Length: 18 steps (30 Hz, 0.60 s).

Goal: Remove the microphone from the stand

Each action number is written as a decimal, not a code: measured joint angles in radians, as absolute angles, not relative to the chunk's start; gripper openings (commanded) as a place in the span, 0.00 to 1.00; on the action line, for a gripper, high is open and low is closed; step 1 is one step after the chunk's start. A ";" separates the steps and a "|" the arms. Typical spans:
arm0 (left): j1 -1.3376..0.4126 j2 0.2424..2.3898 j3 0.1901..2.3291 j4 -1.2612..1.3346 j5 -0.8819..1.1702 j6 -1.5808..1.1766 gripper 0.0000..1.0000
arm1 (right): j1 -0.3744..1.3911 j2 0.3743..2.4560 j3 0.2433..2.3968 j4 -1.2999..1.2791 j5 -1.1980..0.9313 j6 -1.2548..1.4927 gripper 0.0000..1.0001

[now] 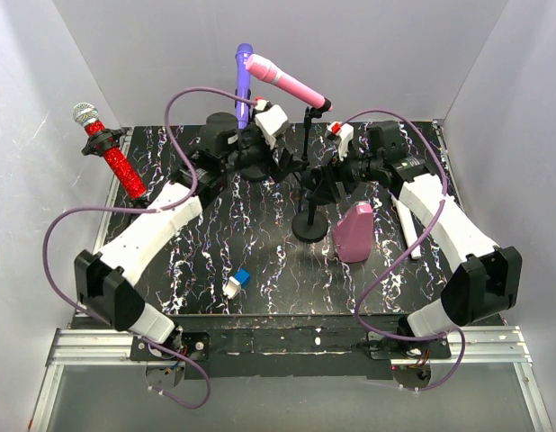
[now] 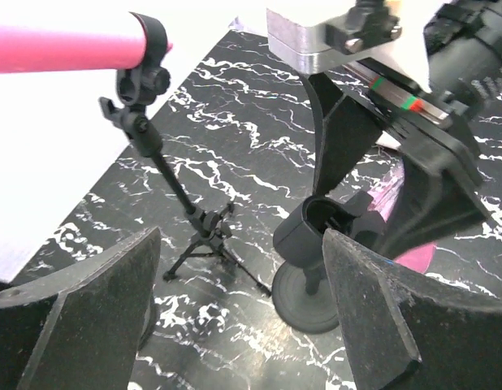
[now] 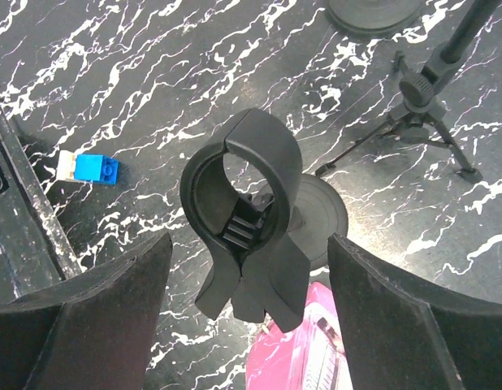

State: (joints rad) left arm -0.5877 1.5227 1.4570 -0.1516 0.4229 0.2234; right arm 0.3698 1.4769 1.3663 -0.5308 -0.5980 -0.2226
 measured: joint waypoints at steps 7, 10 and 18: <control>-0.573 1.388 1.486 -0.337 0.376 0.332 0.81 | 0.370 1.499 1.385 -0.525 -0.579 -0.218 0.61; -0.562 1.303 1.404 -0.367 0.358 0.382 0.81 | 0.374 1.530 1.390 -0.521 -0.580 -0.208 0.49; -0.518 1.259 1.317 -0.426 0.319 0.453 0.82 | 0.380 1.566 1.443 -0.522 -0.538 -0.177 0.23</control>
State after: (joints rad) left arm -0.5182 1.2587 1.3167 -0.4255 0.3195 0.4534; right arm 0.3801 1.5658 1.4429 -0.5217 -0.5377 -0.1772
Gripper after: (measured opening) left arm 0.814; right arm 0.472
